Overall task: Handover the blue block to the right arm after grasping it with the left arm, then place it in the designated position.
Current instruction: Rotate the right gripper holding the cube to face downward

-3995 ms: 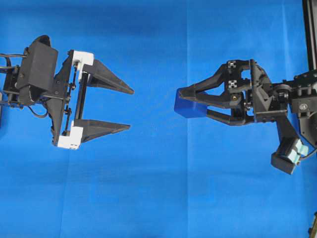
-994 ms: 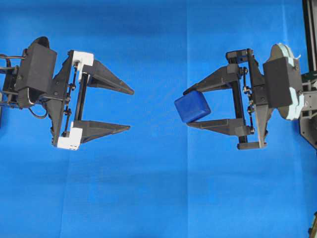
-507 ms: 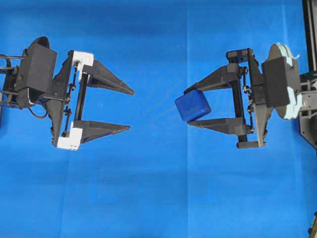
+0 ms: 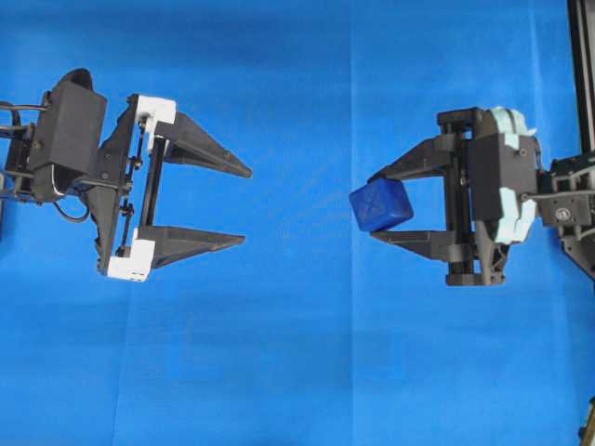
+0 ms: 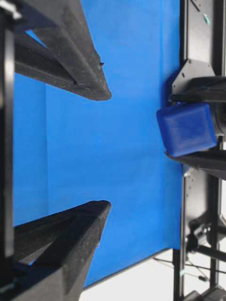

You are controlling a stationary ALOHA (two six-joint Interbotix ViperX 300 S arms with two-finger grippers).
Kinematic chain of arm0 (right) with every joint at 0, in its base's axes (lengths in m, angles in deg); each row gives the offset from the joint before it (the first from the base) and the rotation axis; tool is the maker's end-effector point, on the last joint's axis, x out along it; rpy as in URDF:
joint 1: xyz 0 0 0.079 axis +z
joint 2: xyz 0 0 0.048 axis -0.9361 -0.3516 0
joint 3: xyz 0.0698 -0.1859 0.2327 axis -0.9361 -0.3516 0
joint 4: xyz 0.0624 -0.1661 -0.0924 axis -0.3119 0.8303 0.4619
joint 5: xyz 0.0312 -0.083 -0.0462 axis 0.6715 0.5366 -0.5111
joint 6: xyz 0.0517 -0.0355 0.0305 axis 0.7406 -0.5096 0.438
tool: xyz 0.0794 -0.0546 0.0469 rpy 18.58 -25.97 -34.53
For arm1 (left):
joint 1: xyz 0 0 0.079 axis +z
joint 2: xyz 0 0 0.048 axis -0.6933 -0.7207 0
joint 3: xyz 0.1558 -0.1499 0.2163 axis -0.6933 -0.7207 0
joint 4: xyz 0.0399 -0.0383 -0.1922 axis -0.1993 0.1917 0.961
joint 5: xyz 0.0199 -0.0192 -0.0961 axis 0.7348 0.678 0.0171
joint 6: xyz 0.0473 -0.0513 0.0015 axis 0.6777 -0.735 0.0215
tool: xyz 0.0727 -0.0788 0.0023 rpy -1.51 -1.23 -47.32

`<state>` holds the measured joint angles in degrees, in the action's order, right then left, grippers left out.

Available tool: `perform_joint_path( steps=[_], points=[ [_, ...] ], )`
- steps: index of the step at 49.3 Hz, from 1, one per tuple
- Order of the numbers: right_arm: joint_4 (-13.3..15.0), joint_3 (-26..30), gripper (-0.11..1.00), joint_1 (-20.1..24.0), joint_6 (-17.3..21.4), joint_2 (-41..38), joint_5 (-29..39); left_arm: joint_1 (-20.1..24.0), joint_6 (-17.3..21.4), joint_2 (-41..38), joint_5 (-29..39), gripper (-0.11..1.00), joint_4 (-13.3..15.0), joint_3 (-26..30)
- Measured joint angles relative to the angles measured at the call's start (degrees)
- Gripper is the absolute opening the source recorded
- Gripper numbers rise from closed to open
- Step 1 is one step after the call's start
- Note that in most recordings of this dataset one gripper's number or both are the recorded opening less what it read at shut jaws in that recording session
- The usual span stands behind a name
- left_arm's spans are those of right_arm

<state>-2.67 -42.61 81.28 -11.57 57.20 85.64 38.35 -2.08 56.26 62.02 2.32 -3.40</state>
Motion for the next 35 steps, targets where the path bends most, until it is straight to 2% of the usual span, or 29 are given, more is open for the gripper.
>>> perform_joint_path(
  steps=[9, 35],
  points=[
    [-0.6, 0.0, 0.49, 1.1, -0.1, 0.0, 4.0, 0.0, 0.0, -0.1, 0.0, 0.91, 0.0, 0.2],
    [-0.6, 0.0, 0.49, 1.1, -0.1, 0.0, 4.1, 0.0, 0.0, 0.0, 0.0, 0.91, 0.0, 0.4]
  ],
)
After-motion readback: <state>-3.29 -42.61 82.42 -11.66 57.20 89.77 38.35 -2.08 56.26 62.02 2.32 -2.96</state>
